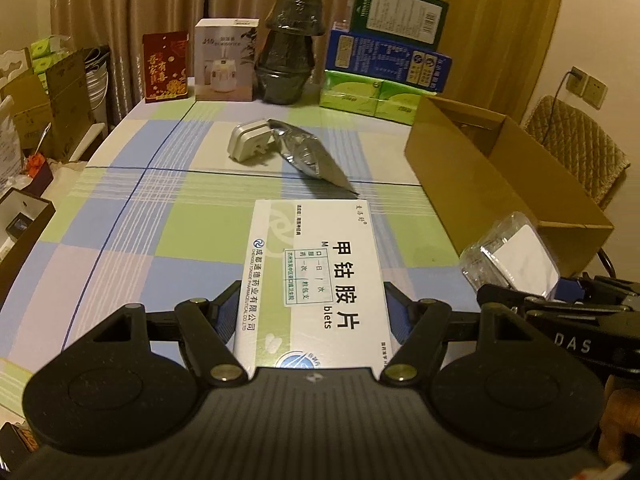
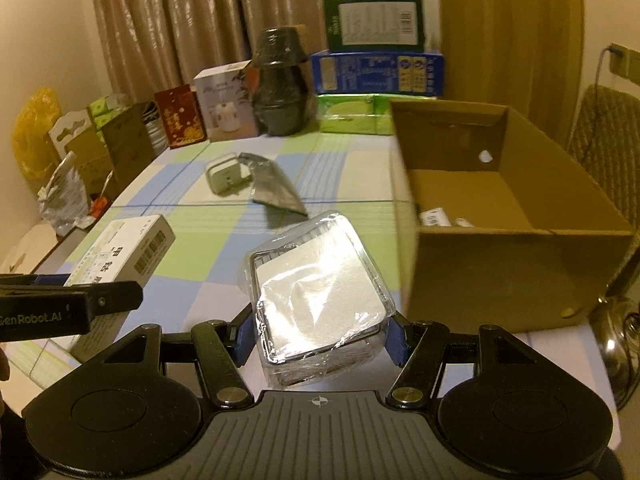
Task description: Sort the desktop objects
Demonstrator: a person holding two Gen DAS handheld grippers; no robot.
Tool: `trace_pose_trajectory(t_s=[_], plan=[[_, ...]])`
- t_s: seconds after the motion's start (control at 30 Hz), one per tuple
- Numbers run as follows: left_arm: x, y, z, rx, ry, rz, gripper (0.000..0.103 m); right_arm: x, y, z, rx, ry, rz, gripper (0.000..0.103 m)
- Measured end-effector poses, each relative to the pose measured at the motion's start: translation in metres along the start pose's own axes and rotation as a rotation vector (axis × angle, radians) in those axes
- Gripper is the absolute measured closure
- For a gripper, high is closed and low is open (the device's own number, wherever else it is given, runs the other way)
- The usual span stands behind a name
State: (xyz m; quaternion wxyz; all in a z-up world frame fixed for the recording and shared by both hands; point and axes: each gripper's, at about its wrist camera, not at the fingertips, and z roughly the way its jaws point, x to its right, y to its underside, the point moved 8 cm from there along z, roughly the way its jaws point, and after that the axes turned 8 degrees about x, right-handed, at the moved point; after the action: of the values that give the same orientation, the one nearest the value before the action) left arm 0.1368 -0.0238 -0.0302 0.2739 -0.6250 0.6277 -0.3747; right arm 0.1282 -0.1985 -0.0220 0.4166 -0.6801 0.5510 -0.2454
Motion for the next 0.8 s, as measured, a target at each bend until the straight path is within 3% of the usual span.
trace_pose_trajectory(t_s=[0.8], plan=[[0.066,-0.01,-0.01,0.003,0.095,0.089,0.036,0.056,-0.027,-0.042,0.094,0.092,0.044,0.043]])
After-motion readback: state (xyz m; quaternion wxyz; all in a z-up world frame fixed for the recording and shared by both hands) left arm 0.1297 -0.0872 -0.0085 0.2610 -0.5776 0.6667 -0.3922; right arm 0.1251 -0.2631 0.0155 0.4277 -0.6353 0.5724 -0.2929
